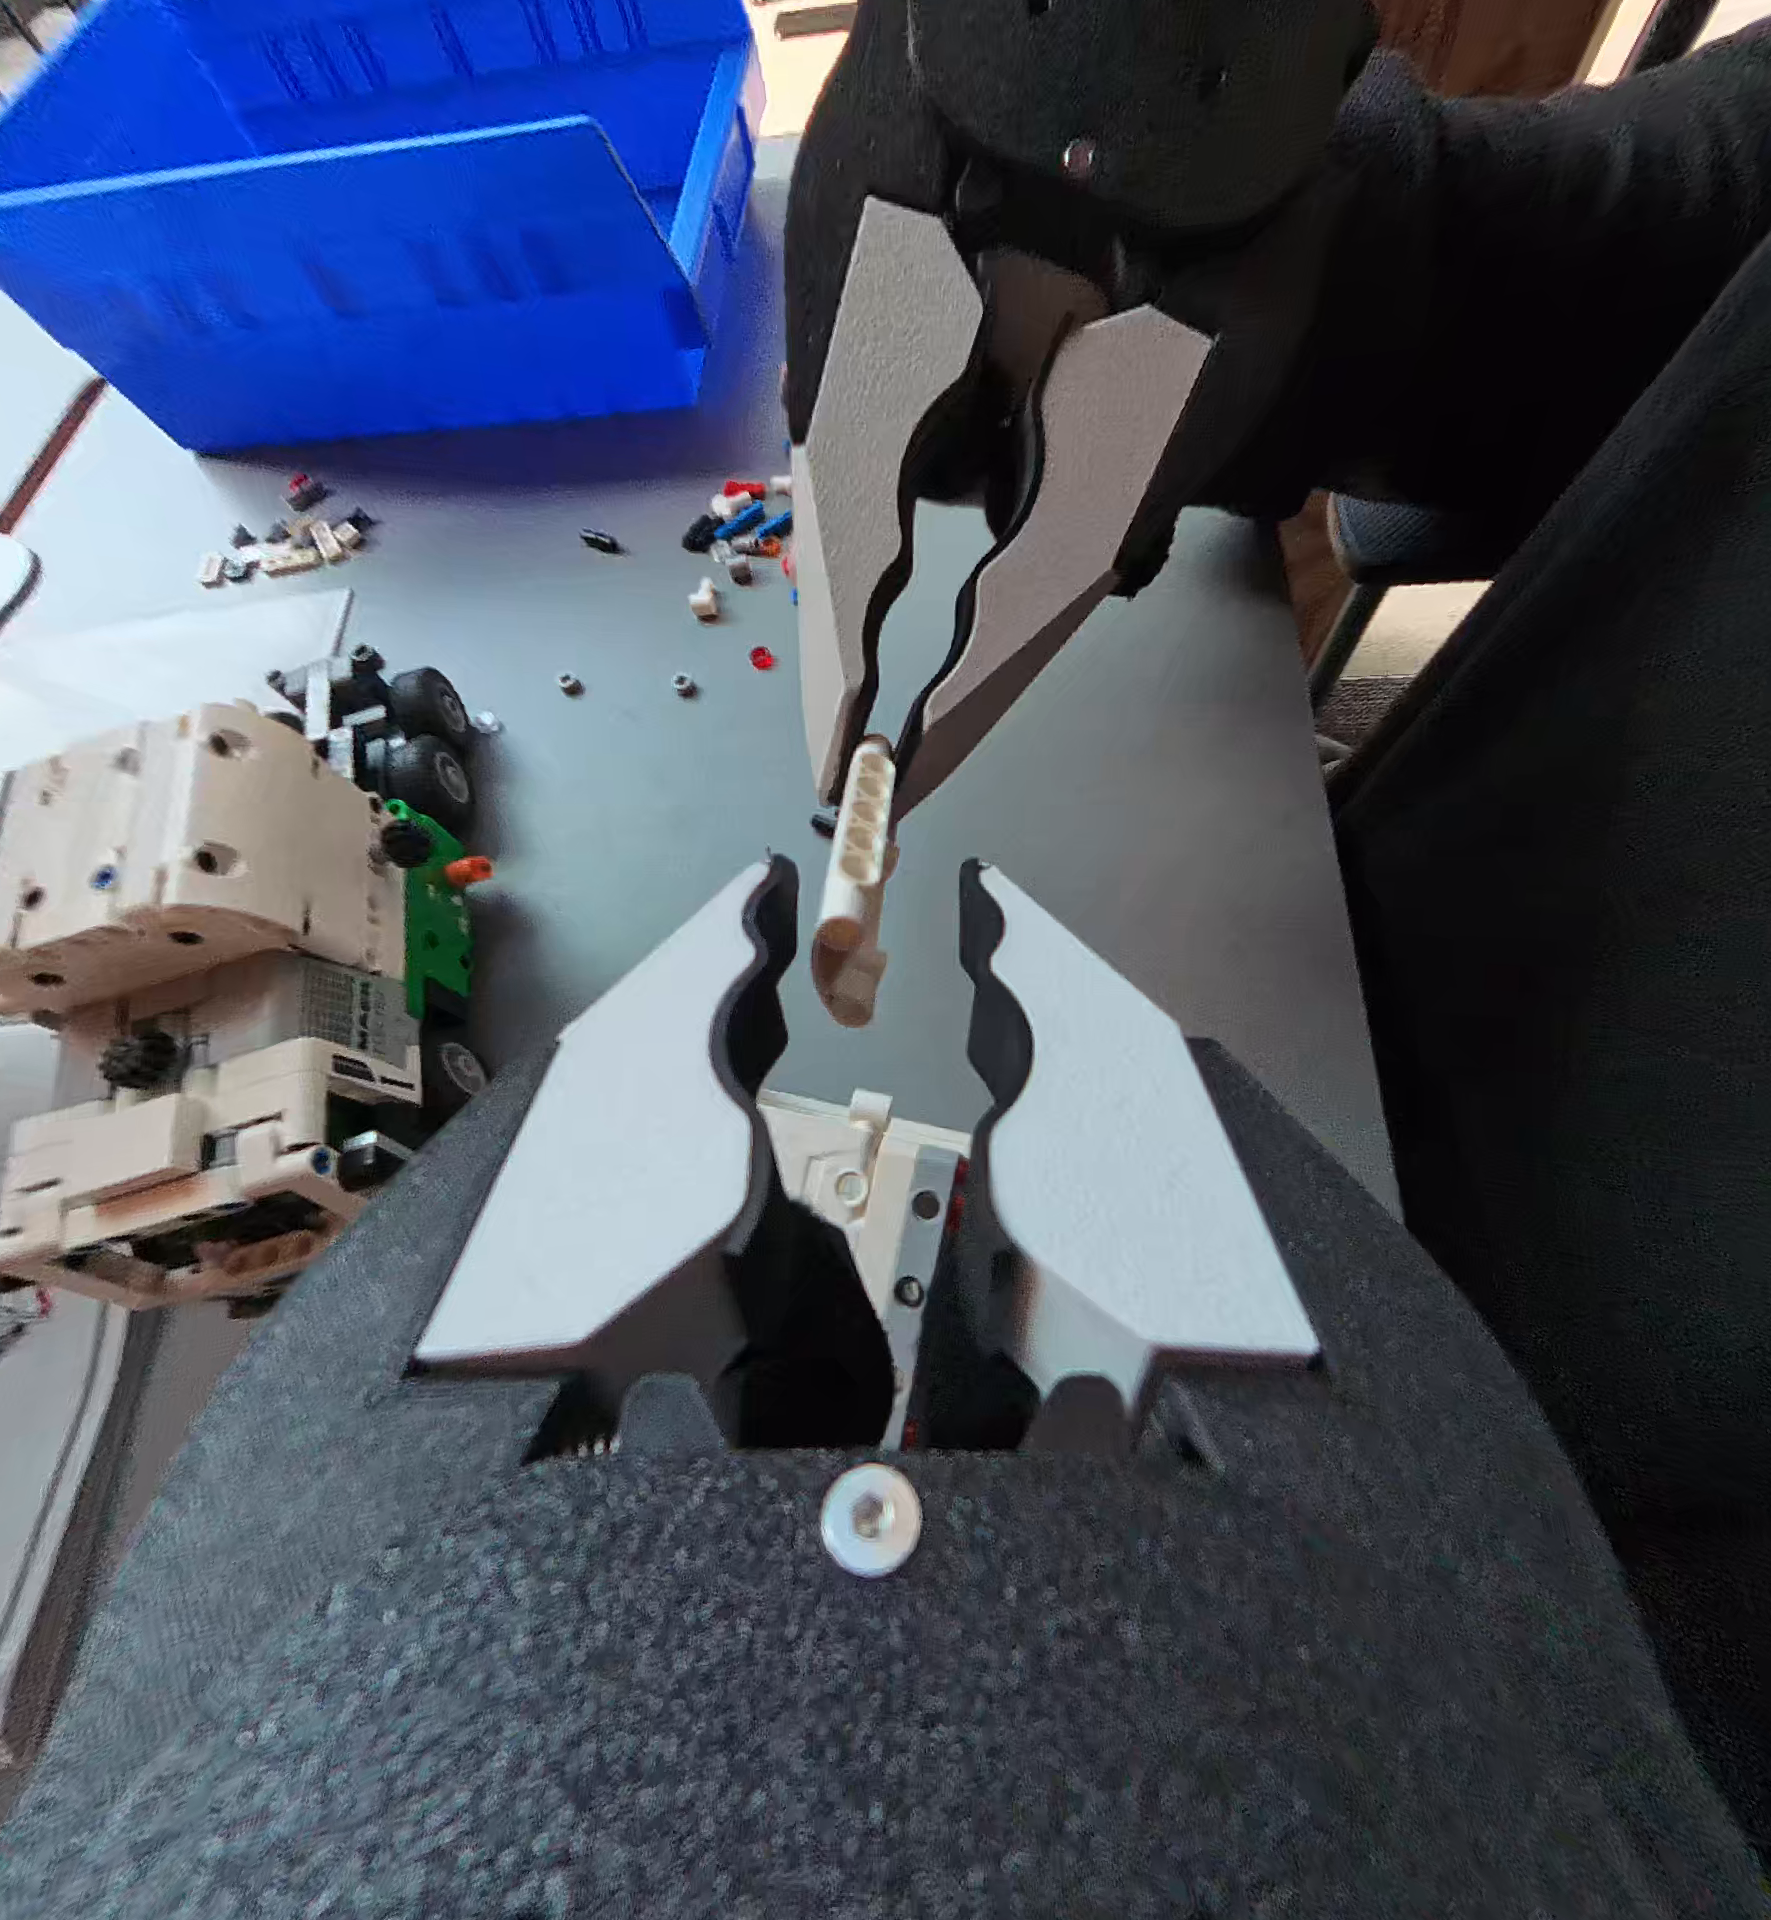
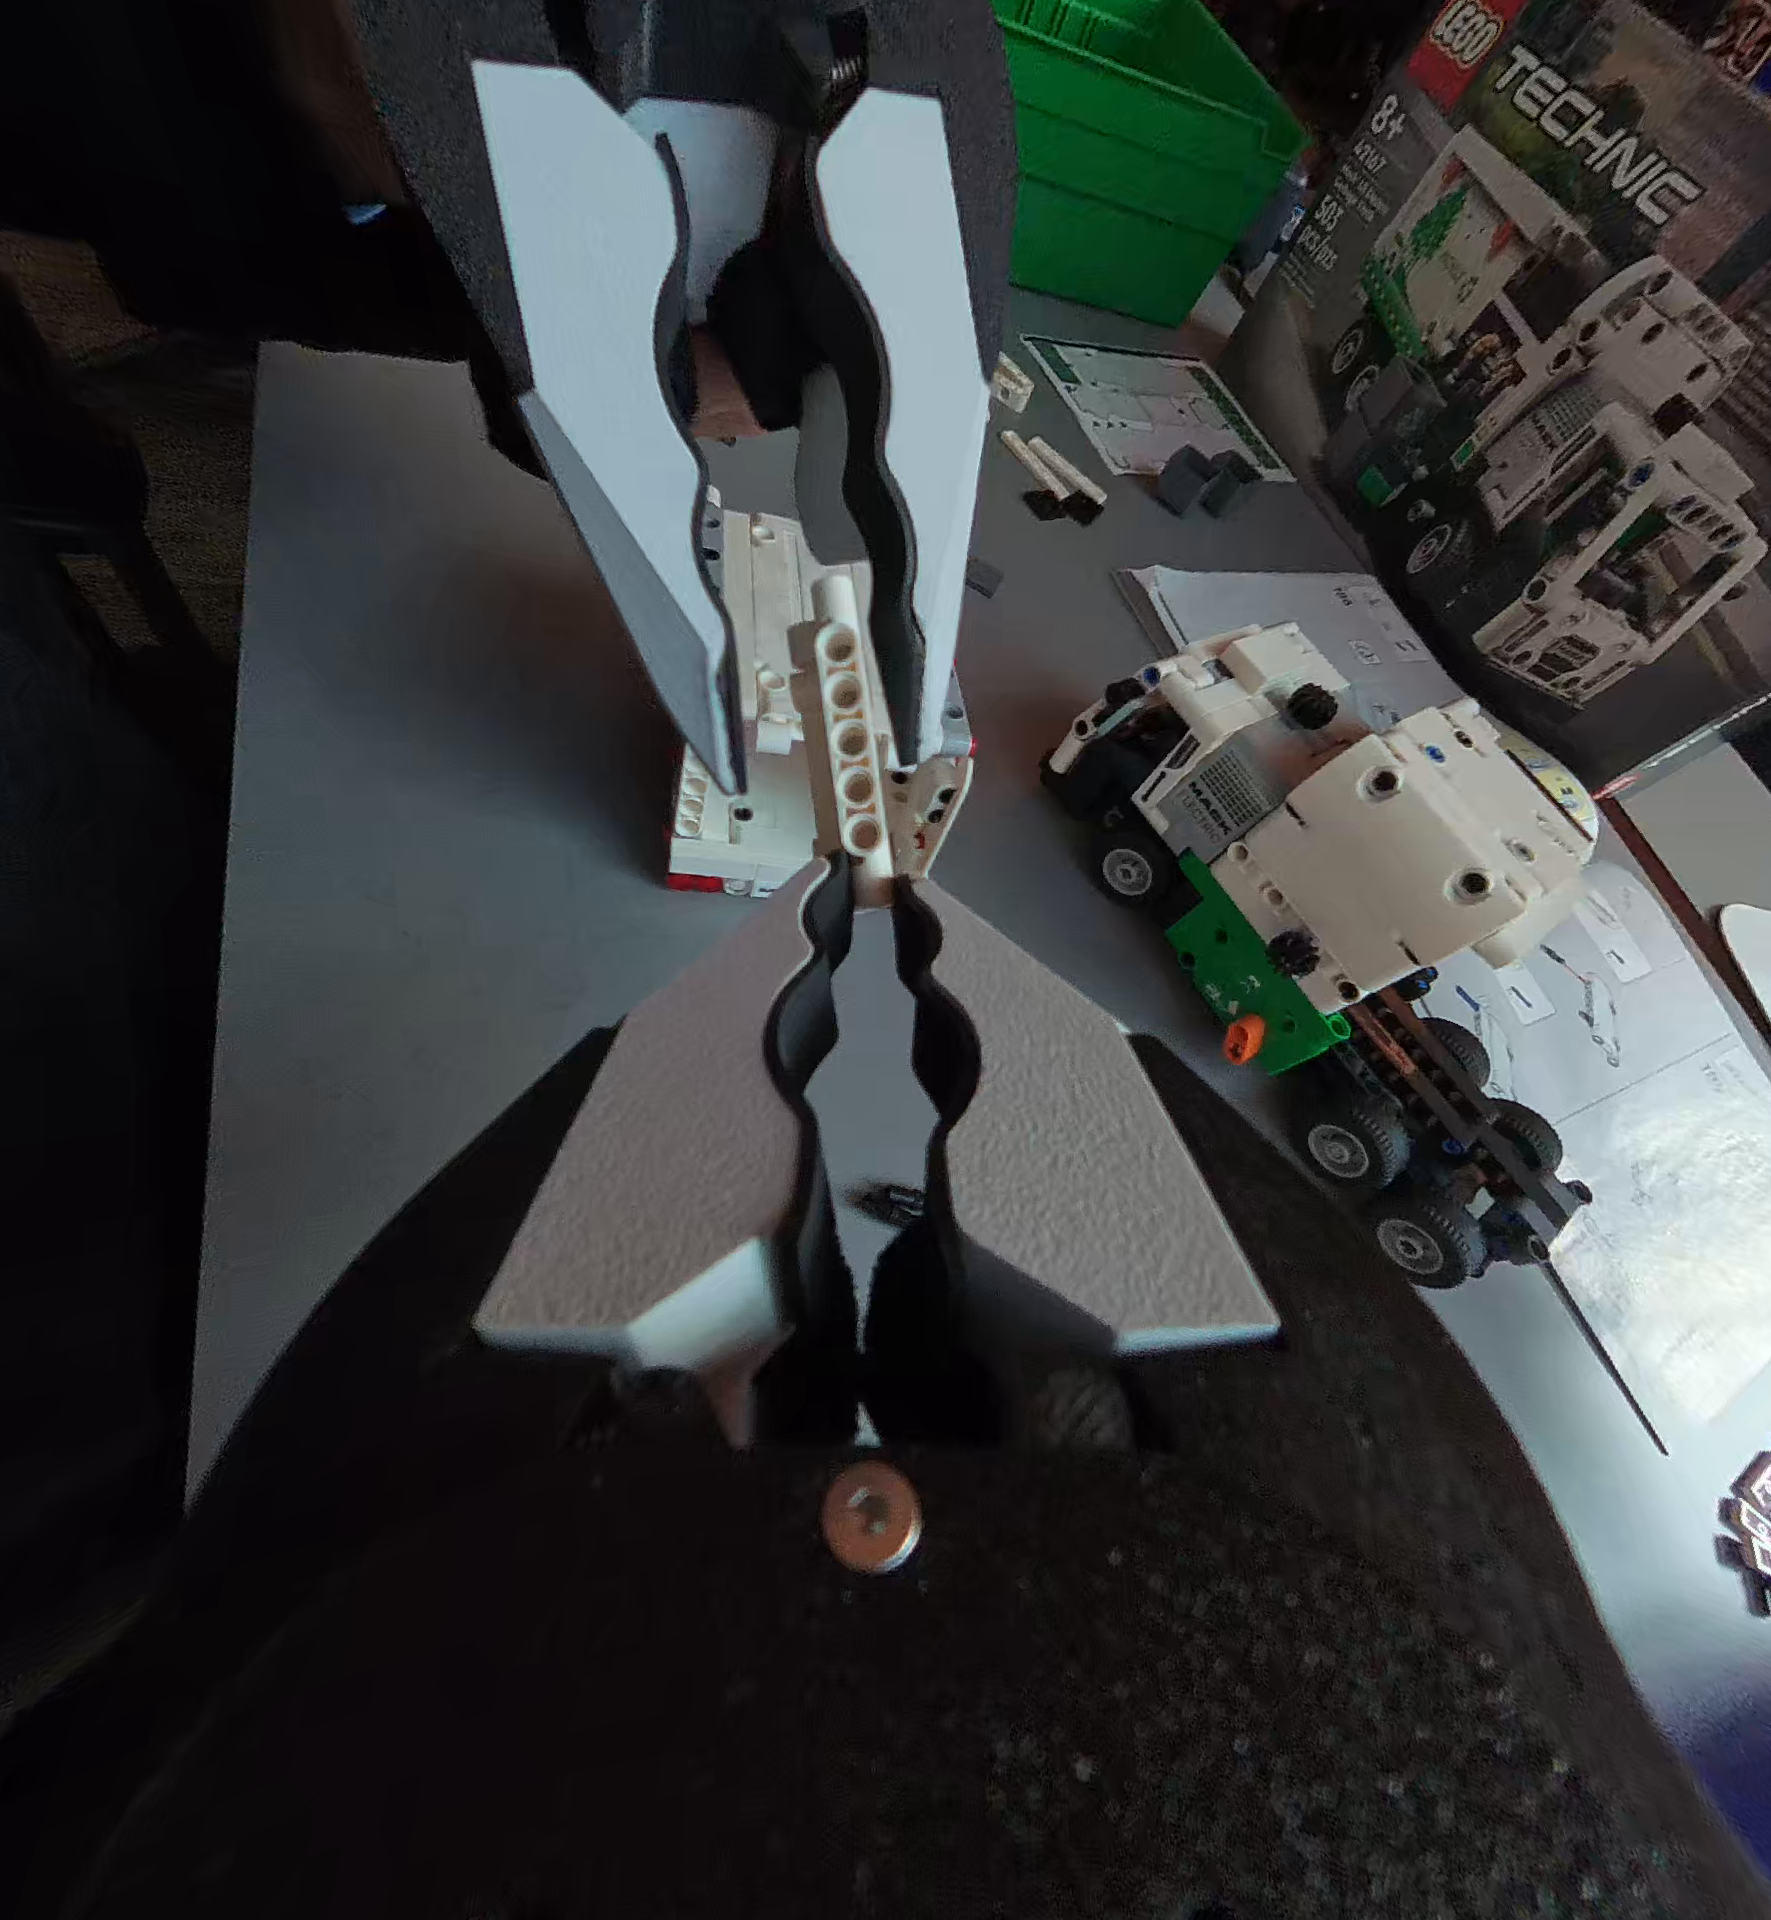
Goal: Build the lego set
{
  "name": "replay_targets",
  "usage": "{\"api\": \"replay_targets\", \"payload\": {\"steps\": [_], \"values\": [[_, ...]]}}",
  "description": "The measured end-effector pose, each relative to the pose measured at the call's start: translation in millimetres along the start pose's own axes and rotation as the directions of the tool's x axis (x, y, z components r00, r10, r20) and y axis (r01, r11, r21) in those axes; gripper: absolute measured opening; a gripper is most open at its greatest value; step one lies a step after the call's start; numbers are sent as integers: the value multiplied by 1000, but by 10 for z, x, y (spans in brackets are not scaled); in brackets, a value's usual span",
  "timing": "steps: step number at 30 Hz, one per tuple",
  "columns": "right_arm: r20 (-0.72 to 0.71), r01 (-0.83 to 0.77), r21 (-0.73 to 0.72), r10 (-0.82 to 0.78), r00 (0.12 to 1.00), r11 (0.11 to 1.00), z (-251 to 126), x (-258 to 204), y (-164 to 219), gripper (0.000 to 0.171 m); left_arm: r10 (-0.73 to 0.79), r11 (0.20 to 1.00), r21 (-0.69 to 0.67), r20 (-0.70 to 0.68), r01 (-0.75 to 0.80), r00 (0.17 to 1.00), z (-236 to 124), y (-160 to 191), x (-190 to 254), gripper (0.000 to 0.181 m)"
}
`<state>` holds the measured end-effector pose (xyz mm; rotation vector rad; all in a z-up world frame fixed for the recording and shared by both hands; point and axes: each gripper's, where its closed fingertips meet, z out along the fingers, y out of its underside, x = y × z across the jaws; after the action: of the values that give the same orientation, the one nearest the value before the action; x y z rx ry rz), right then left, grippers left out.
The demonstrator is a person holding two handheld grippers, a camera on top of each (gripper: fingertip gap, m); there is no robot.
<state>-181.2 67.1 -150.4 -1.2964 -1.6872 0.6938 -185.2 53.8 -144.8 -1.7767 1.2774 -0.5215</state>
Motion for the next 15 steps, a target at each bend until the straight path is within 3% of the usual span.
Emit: {"api": "replay_targets", "payload": {"steps": [2,7,15], "values": [[30,-12,16,11,999,1000,-1,-46,-14,6,41,999,25,-6,-41,999,-11,-27,20,17],[93,-80,69,73,993,994,-62,-78,-15,6,40,993,115,-65,-32,997,-80,-122,42,7],[196,-213,114,188,962,970,-86,-105,-20,7,130,981,151,-56,-121,990,-70,-155,56,5]]}}
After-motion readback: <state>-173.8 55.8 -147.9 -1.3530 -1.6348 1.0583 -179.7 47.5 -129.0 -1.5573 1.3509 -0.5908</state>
